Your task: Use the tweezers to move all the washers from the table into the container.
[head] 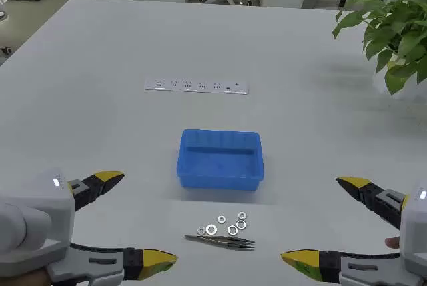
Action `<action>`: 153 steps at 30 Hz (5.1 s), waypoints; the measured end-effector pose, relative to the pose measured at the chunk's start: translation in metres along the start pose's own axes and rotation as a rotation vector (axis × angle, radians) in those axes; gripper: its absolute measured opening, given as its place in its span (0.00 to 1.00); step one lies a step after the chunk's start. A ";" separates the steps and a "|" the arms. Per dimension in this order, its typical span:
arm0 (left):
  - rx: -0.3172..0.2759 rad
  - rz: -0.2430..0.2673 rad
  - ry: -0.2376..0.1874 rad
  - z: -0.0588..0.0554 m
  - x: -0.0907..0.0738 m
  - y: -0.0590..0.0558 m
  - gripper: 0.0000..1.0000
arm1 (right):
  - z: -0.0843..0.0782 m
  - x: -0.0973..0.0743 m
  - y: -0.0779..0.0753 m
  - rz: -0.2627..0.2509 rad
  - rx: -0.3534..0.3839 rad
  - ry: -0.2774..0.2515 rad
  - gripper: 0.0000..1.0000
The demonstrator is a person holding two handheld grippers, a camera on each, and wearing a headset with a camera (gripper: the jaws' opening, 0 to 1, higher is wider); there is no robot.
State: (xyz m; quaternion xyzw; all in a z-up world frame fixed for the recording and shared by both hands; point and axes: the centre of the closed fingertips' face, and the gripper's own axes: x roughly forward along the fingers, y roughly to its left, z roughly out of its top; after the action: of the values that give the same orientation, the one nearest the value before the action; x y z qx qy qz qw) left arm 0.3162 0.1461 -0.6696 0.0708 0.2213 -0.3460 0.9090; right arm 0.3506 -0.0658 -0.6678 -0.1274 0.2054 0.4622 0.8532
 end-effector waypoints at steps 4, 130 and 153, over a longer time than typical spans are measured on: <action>0.000 0.000 -0.002 0.000 0.000 0.000 1.00 | 0.000 -0.001 -0.001 -0.004 0.003 -0.004 0.96; 0.201 -0.298 0.222 -0.048 0.060 -0.010 0.45 | -0.029 0.051 0.006 0.308 -0.258 0.203 0.54; 0.296 -0.407 0.334 -0.076 0.081 -0.017 0.27 | -0.054 0.083 0.033 0.482 -0.360 0.301 0.35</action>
State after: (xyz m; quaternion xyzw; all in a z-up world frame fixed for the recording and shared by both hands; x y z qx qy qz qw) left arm 0.3313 0.1061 -0.7738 0.2127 0.3246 -0.5330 0.7519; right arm 0.3506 -0.0088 -0.7555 -0.2904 0.2686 0.6556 0.6432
